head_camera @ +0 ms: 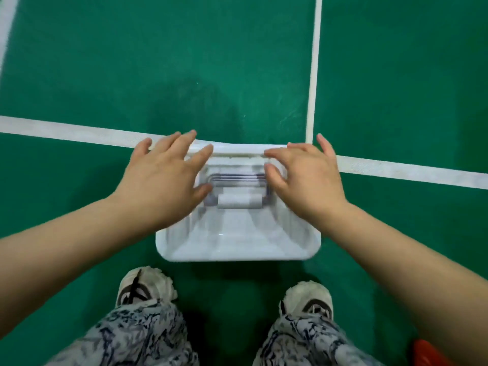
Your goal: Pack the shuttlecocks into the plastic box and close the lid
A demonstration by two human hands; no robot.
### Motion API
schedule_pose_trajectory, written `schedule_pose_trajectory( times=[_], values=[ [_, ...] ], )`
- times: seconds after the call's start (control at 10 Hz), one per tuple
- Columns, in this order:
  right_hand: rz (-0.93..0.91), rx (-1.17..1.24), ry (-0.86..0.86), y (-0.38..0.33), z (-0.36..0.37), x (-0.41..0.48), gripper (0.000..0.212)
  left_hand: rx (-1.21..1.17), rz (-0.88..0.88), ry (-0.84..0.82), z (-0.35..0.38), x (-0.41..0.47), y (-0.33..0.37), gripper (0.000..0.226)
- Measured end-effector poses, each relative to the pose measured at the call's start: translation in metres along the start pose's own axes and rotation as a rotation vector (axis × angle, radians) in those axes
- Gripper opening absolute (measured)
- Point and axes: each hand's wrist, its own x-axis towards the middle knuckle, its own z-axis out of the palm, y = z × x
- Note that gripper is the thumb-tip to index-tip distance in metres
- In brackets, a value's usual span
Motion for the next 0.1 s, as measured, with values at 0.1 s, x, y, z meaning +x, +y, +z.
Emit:
schedule_pose_trajectory(
  times=[0.1],
  values=[
    [0.061,-0.029,0.067,-0.0187,-0.061,0.0107,0.03,0.028,-0.031,0.056,-0.0676,-0.0092,0.0013,0.062]
  ],
)
